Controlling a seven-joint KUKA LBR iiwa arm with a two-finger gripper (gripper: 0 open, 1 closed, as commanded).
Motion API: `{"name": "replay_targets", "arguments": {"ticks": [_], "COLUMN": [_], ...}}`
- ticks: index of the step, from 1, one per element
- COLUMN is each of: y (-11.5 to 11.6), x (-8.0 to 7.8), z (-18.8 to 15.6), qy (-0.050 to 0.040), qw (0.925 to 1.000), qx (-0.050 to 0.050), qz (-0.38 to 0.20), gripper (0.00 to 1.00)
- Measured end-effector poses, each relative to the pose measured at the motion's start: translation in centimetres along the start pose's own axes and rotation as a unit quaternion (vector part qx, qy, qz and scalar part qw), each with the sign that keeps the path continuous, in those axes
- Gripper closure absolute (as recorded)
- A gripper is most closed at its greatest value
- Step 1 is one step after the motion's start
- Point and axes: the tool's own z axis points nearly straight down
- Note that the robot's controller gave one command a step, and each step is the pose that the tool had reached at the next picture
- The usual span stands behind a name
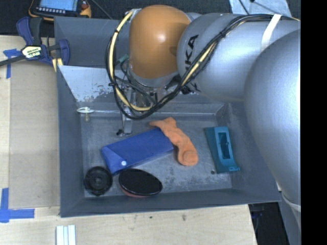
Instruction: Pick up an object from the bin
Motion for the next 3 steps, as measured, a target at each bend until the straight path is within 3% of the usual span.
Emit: {"name": "replay_targets", "arguments": {"ticks": [1,2,3], "y": [-0.1,-4.9,-7.4], "x": [-0.2,1.3,5.0], "z": [-0.6,1.4,6.4], "qy": [-0.0042,-0.005,-0.0063], "qw": [1.0,1.0,0.9999], "qx": [-0.001,-0.001,0.001], "qz": [0.001,-0.003,0.008], "gripper": [0.0,0.0,0.0]}}
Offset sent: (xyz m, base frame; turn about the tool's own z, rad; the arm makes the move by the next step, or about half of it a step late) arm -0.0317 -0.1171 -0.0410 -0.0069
